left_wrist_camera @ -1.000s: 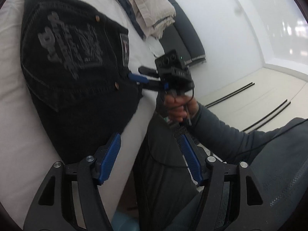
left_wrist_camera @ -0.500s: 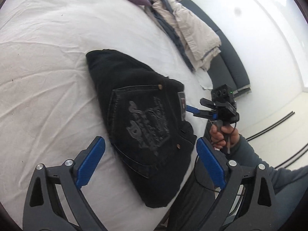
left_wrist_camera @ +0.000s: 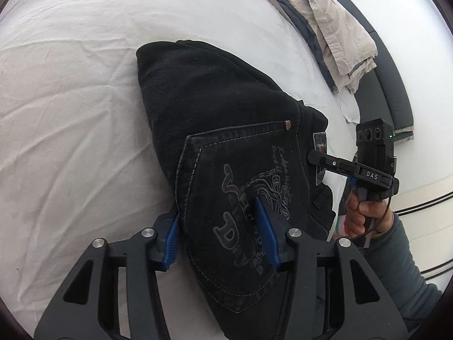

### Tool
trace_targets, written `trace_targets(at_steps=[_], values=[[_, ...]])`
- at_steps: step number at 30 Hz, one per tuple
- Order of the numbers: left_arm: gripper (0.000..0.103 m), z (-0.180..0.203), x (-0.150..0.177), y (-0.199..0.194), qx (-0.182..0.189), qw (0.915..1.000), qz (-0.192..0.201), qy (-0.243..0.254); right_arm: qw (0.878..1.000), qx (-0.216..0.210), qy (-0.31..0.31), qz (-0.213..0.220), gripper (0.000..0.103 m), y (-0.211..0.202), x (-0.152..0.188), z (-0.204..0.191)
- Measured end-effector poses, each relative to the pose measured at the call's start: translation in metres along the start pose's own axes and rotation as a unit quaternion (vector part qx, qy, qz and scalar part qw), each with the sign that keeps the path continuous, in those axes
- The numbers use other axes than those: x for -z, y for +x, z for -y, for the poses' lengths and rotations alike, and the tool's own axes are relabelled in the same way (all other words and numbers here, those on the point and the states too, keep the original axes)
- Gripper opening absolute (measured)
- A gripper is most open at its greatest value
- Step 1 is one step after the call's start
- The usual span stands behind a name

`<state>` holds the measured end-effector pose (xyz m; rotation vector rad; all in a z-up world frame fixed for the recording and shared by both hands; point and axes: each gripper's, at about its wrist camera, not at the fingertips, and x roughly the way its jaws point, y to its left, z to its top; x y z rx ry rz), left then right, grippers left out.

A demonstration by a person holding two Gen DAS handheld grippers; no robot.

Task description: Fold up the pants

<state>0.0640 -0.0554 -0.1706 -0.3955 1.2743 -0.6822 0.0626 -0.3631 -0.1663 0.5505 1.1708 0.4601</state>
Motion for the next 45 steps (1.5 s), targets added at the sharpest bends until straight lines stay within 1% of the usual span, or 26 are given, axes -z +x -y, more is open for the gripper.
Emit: trace_targets(at_steps=[1,3,4,6,10,12,15,17,21,25,28,31,32,33,34,35,36,37,38,40,41,42,44,45], values=[[0.036,0.004,0.0,0.0,0.0,1.0,0.002,0.007,1.0,0.011,-0.005,0.002,0.035,-0.001,0.001,-0.005],[0.029,0.011,-0.001,0.0,0.002,0.9998,0.007,0.016,0.999,0.034,-0.016,0.007,0.03,-0.004,0.002,-0.016],[0.026,0.013,-0.001,-0.002,0.002,0.9997,0.01,0.021,0.999,0.045,-0.02,0.01,0.029,-0.006,0.002,-0.022],[0.023,0.017,-0.001,-0.006,0.007,0.9996,0.018,0.022,0.998,0.06,-0.029,0.018,0.025,-0.011,0.003,-0.032],[0.02,0.017,-0.003,-0.024,0.02,0.9989,0.036,0.023,0.996,0.067,-0.053,0.035,0.022,-0.025,0.003,-0.057],[0.02,0.021,-0.008,-0.039,0.022,0.998,0.05,0.033,0.994,0.067,-0.069,0.042,0.022,-0.03,-0.001,-0.074],[0.019,0.023,-0.021,-0.067,0.006,0.9956,0.077,0.052,0.993,0.058,-0.092,0.056,0.022,-0.034,-0.013,-0.099],[0.019,0.016,-0.034,-0.09,-0.004,0.9935,0.098,0.058,0.991,0.051,-0.106,0.067,0.022,-0.033,-0.026,-0.115],[0.019,-0.007,-0.068,-0.128,-0.039,0.9893,0.125,0.064,0.99,0.033,-0.115,0.074,0.022,-0.014,-0.065,-0.134],[0.019,-0.047,-0.104,-0.143,-0.068,0.9875,0.132,0.052,0.992,0.02,-0.106,0.06,0.022,0.028,-0.108,-0.137],[0.019,-0.077,-0.127,-0.141,-0.085,0.9869,0.131,0.042,0.994,0.008,-0.095,0.046,0.022,0.065,-0.131,-0.136],[0.02,-0.128,-0.138,-0.137,-0.084,0.9893,0.117,0.02,0.997,0.004,-0.069,0.031,0.022,0.094,-0.145,-0.121],[0.02,-0.143,-0.138,-0.133,-0.084,0.99,0.112,0.016,0.998,0.0,-0.061,0.028,0.024,0.101,-0.147,-0.114],[0.021,-0.152,-0.138,-0.127,-0.083,0.9907,0.108,0.01,0.998,-0.001,-0.052,0.024,0.033,0.107,-0.147,-0.107],[0.024,-0.161,-0.138,-0.123,-0.081,0.9911,0.106,0.004,0.999,0.003,-0.038,0.021,0.04,0.112,-0.148,-0.099],[0.027,-0.169,-0.137,-0.121,-0.076,0.9913,0.107,-0.001,1.0,0.003,-0.023,0.019,0.052,0.115,-0.147,-0.09],[0.032,-0.177,-0.136,-0.121,-0.07,0.9913,0.111,-0.006,1.0,-0.005,-0.009,0.019,0.054,0.117,-0.145,-0.082],[0.044,-0.183,-0.134,-0.121,-0.066,0.9911,0.115,-0.013,0.999,-0.024,0.001,0.025,0.055,0.116,-0.142,-0.076],[0.05,-0.189,-0.132,-0.122,-0.067,0.9906,0.117,-0.021,0.999,-0.036,0.007,0.032,0.057,0.114,-0.139,-0.072],[0.057,-0.195,-0.128,-0.126,-0.06,0.9898,0.126,-0.027,0.998,-0.046,0.013,0.044,0.063,0.108,-0.133,-0.069],[0.059,-0.196,-0.125,-0.131,-0.074,0.9884,0.13,-0.029,0.998,-0.041,0.019,0.051,0.066,0.103,-0.13,-0.069],[0.064,-0.191,-0.122,-0.135,-0.089,0.9863,0.137,-0.028,0.997,-0.036,0.026,0.057,0.066,0.096,-0.127,-0.069],[0.066,-0.18,-0.109,-0.156,-0.108,0.9792,0.17,-0.023,0.996,-0.026,0.027,0.079,0.067,0.076,-0.12,-0.074],[0.07,-0.164,-0.103,-0.166,-0.118,0.9743,0.191,-0.018,0.995,-0.012,0.022,0.096,0.067,0.063,-0.116,-0.077]])
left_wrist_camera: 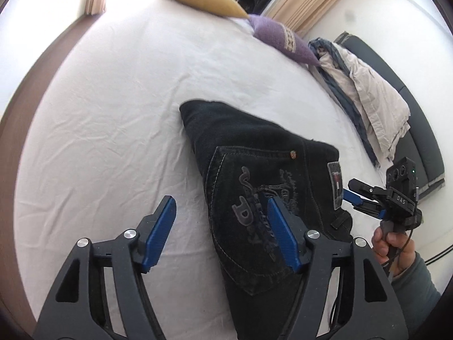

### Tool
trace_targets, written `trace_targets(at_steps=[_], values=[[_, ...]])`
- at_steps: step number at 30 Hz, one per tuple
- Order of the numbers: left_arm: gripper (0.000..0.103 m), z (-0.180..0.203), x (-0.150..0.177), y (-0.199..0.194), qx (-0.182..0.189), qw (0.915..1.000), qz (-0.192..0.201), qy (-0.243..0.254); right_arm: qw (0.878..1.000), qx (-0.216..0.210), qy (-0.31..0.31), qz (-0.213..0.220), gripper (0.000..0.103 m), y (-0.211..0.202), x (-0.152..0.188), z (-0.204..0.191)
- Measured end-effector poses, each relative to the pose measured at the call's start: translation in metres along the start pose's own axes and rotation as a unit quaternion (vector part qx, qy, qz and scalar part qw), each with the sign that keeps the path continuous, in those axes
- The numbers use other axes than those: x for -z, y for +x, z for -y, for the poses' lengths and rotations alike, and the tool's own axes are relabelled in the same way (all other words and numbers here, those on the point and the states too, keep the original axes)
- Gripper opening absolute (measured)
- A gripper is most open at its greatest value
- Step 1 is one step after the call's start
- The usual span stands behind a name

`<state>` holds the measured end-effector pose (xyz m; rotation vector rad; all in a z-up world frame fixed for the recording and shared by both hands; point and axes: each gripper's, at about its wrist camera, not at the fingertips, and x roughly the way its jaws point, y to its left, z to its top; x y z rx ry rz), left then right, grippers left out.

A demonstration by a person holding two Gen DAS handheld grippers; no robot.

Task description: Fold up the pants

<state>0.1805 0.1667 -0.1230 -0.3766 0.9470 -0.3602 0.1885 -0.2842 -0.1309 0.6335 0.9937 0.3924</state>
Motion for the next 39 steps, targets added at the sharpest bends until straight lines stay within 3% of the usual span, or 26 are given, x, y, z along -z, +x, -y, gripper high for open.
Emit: trace_targets(at_steps=[3,4,5,6,8,11,12,14,16,18,22,24,27,30,32,35,39], values=[[0.074,0.039,0.01,-0.06,-0.062,0.9931,0.087,0.048,0.995,0.05,-0.045,0.071,0.067,-0.05,0.007,-0.028],[0.079,0.053,0.016,-0.083,-0.086,0.9851,0.129,0.074,0.991,0.066,-0.069,0.099,0.068,-0.069,0.01,-0.044],[0.085,0.068,0.022,-0.104,-0.109,0.9751,0.168,0.096,0.984,0.079,-0.094,0.128,0.076,-0.087,0.015,-0.061],[0.095,0.082,0.028,-0.126,-0.13,0.9636,0.204,0.114,0.976,0.09,-0.117,0.16,0.088,-0.106,0.021,-0.078],[0.103,0.111,0.044,-0.171,-0.167,0.9327,0.286,0.142,0.953,0.105,-0.161,0.236,0.102,-0.144,0.035,-0.115],[0.103,0.158,0.067,-0.226,-0.22,0.8787,0.384,0.178,0.904,0.105,-0.224,0.347,0.103,-0.193,0.059,-0.168],[0.103,0.17,0.074,-0.243,-0.228,0.8662,0.406,0.181,0.888,0.116,-0.243,0.372,0.103,-0.207,0.068,-0.184],[0.103,0.186,0.084,-0.272,-0.231,0.8597,0.42,0.176,0.86,0.15,-0.268,0.407,0.103,-0.226,0.081,-0.217],[0.103,0.202,0.089,-0.293,-0.245,0.8607,0.41,0.177,0.843,0.159,-0.282,0.43,0.103,-0.248,0.096,-0.24],[0.103,0.214,0.096,-0.306,-0.246,0.8603,0.408,0.18,0.843,0.134,-0.286,0.436,0.103,-0.268,0.107,-0.256],[0.103,0.223,0.114,-0.319,-0.235,0.8762,0.387,0.164,0.847,0.151,-0.261,0.439,0.103,-0.289,0.125,-0.271],[0.103,0.224,0.122,-0.305,-0.244,0.8855,0.359,0.164,0.858,0.18,-0.237,0.419,0.103,-0.285,0.127,-0.267],[0.103,0.215,0.124,-0.267,-0.254,0.91,0.29,0.153,0.884,0.219,-0.205,0.358,0.103,-0.264,0.131,-0.248],[0.103,0.197,0.124,-0.223,-0.246,0.9369,0.216,0.122,0.914,0.233,-0.165,0.29,0.103,-0.235,0.133,-0.223],[0.103,0.188,0.126,-0.2,-0.247,0.9464,0.18,0.106,0.925,0.237,-0.147,0.257,0.103,-0.219,0.138,-0.21],[0.103,0.174,0.125,-0.172,-0.25,0.955,0.135,0.084,0.926,0.262,-0.154,0.225,0.103,-0.197,0.149,-0.203],[0.103,0.164,0.126,-0.154,-0.248,0.9595,0.115,0.069,0.923,0.284,-0.165,0.2,0.103,-0.18,0.159,-0.202]])
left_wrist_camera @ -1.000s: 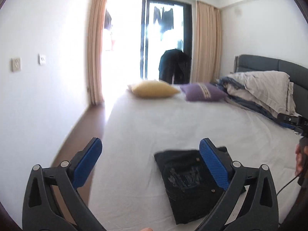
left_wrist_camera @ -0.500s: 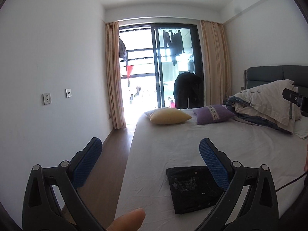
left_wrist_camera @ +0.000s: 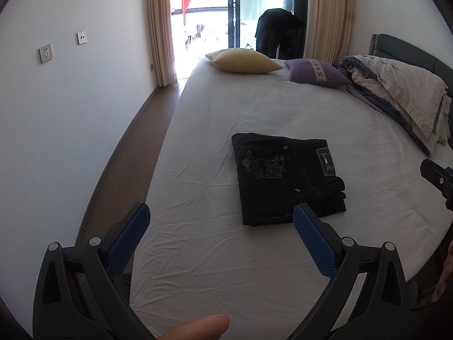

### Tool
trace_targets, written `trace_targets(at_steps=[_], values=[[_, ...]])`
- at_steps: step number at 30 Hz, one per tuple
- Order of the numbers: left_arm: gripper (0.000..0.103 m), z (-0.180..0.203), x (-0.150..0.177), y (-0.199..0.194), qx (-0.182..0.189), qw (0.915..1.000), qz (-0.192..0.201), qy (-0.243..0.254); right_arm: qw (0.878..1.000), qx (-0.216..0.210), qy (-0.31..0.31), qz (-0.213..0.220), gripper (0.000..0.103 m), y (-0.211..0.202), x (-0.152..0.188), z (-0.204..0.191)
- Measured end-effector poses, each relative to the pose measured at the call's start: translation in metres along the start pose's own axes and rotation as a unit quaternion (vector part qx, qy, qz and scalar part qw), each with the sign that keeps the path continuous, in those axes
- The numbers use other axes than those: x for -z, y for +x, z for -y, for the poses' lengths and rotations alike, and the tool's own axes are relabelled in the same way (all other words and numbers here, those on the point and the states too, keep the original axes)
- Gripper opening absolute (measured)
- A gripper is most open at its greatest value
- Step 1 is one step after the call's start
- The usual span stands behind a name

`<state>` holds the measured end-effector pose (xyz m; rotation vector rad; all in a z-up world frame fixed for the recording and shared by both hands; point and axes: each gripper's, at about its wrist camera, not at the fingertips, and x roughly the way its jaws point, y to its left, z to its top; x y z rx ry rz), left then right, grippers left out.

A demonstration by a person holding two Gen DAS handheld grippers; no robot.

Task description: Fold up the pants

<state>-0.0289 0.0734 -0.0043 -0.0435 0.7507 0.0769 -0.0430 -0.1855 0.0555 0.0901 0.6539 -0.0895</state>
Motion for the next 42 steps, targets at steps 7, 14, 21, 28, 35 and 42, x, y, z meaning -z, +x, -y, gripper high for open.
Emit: trace_targets(at_steps=[7,14,21,28,35,42], values=[[0.103,-0.001,-0.001,0.039,0.009,0.9993,-0.035,-0.01,0.999,-0.01,-0.007,-0.036,0.103,0.016,0.013,-0.013],[0.103,0.0,0.005,0.039,0.009,0.9989,-0.045,-0.005,0.998,-0.016,-0.013,-0.052,0.103,0.024,0.021,-0.02],[0.103,0.006,0.008,0.039,0.013,0.9985,-0.053,0.002,0.998,-0.018,-0.013,-0.054,0.103,0.026,0.022,-0.021],[0.103,0.007,0.009,0.04,0.012,0.9985,-0.054,0.002,0.998,-0.018,-0.015,-0.057,0.103,0.027,0.024,-0.021],[0.103,0.009,0.01,0.04,0.011,0.9984,-0.056,0.001,0.998,-0.019,-0.018,-0.062,0.103,0.029,0.025,-0.022],[0.103,0.008,0.009,0.04,0.011,0.9984,-0.056,0.0,0.998,-0.018,-0.018,-0.062,0.103,0.028,0.025,-0.023]])
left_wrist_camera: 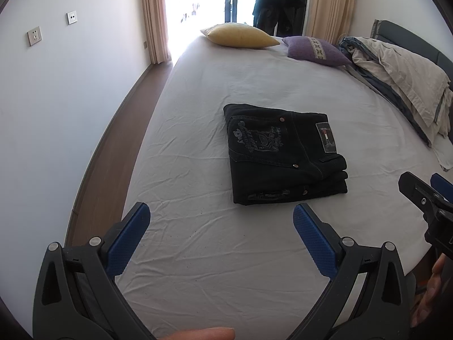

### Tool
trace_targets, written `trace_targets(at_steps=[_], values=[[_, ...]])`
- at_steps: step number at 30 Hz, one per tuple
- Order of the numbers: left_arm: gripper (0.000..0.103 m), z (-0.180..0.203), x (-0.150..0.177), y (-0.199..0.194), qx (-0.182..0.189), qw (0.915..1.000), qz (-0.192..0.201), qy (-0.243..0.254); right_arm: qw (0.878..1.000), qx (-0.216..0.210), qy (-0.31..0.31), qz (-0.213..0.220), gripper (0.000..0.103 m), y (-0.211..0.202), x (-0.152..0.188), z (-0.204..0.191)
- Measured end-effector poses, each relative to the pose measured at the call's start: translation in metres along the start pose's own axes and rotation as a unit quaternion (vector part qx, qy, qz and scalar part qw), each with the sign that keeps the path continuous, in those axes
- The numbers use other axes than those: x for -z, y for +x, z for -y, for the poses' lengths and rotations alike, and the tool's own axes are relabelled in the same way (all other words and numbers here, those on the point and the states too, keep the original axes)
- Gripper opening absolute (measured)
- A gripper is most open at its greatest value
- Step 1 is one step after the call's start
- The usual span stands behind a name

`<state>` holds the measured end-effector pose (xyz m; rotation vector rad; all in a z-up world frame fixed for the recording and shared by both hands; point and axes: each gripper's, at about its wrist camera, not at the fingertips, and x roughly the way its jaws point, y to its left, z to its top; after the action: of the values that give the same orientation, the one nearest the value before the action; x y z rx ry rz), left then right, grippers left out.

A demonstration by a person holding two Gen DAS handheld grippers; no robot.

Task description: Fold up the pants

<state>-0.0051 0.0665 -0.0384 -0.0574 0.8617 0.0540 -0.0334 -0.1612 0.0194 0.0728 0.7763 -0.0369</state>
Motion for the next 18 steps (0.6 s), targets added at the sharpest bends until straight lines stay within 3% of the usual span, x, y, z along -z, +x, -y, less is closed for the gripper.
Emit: trace_targets(at_steps=[18], values=[[0.103,0.0026,0.0007,-0.0011,0.0,1.0,0.0,-0.001,1.0,-0.005,-0.008,-0.006,0.103,0.003,0.0015,-0.0008]])
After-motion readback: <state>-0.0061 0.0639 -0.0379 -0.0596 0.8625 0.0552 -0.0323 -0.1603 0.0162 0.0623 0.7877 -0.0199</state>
